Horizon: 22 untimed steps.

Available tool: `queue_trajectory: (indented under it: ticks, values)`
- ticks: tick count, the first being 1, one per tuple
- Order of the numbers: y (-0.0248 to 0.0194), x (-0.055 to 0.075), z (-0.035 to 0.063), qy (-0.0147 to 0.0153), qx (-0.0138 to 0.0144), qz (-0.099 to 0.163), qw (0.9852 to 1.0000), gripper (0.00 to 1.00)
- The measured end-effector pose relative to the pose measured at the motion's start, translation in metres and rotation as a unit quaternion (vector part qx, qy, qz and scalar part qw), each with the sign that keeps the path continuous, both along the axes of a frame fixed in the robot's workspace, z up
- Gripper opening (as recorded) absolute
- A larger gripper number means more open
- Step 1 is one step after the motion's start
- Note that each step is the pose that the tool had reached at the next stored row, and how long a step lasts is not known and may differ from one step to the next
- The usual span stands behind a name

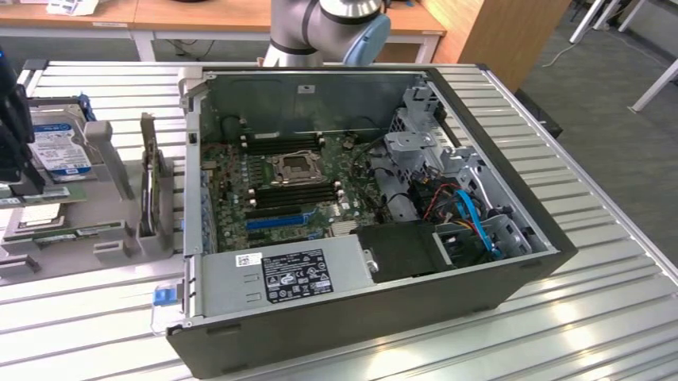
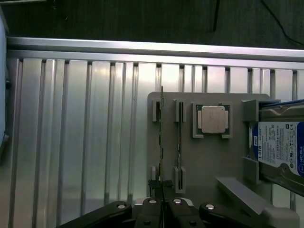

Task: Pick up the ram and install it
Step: 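Pick up the ram and move it above insertion slot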

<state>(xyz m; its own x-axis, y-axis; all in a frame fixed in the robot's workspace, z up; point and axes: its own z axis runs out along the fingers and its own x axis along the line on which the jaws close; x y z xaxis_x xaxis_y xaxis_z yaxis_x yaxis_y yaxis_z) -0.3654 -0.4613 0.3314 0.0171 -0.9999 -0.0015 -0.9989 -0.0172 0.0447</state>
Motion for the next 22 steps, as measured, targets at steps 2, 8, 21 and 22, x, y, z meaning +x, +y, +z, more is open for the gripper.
queue_trajectory:
  ticks: [2, 8, 21, 22]
  values:
    - [0.0000, 0.000, 0.0051, 0.0000, -0.0002, 0.000, 1.0000, 0.11]
    - [0.0000, 0.000, 0.0207, 0.0000, -0.0008, 0.000, 1.0000, 0.11]
    - [0.0000, 0.000, 0.0561, -0.0001, -0.0021, 0.000, 1.0000, 0.11]
    - [0.0000, 0.000, 0.0587, 0.0000, -0.0023, 0.000, 1.0000, 0.11]
